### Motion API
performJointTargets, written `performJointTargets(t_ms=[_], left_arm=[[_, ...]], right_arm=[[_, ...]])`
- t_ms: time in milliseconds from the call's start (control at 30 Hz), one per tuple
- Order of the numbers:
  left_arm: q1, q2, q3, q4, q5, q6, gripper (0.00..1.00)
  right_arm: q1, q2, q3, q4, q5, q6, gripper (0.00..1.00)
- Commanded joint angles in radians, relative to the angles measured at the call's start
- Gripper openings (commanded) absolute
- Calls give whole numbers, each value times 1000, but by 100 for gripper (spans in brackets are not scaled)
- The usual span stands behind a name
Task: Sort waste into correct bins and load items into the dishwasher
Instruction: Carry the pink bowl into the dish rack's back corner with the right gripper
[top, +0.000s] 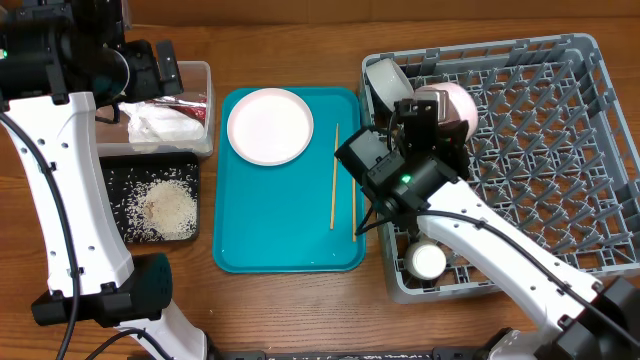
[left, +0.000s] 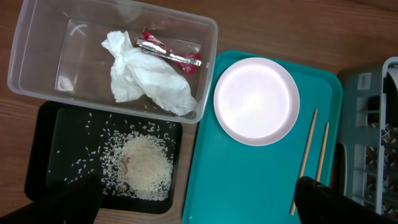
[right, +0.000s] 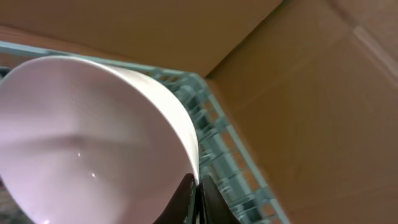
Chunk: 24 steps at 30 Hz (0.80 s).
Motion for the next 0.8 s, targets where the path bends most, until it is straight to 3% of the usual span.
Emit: performJointTargets(t_ms=[0,767], left_arm=[[4,-5,13,2,8,-3,100],[4,-5,13,2,8,-3,100]], right_arm=[[-3,37,-29,15,125,-12,4],[-50,51,-49,38,129,-47,4]])
